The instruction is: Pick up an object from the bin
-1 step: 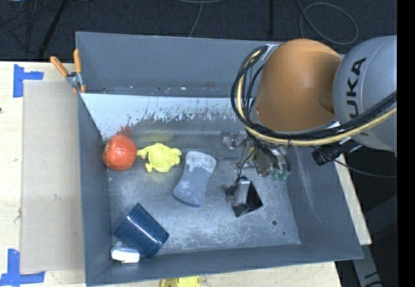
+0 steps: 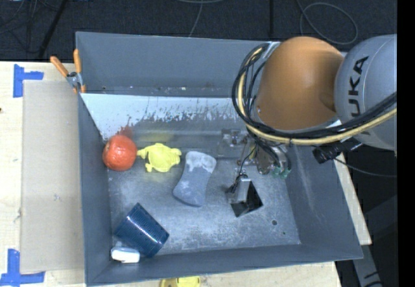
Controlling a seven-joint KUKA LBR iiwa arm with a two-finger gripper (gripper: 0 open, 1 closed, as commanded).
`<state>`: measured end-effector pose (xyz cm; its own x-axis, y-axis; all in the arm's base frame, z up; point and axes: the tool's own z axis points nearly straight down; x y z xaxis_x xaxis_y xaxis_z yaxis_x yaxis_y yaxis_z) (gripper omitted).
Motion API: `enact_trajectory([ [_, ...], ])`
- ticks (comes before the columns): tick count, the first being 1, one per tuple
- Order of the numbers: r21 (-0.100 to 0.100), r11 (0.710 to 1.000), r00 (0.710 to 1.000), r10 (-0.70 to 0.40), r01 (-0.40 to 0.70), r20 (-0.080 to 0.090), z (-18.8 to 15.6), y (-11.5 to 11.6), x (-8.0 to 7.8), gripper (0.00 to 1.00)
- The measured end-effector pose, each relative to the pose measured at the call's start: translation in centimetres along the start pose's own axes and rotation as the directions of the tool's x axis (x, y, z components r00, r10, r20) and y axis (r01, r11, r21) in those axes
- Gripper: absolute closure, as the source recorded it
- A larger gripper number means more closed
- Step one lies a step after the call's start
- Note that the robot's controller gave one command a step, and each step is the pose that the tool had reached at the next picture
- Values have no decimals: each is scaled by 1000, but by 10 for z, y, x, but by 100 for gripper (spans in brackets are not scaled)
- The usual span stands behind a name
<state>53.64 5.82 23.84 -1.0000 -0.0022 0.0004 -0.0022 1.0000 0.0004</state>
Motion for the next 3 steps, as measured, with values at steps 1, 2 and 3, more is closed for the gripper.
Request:
enact_trajectory([
  [1,0,1000,1000,-15,15,11,36,22,-18,0],
  [2,-2,1000,1000,18,-18,2,84,34,-24,0],
  [3,1,1000,1000,3,-3,-1,114,36,-18,0],
])
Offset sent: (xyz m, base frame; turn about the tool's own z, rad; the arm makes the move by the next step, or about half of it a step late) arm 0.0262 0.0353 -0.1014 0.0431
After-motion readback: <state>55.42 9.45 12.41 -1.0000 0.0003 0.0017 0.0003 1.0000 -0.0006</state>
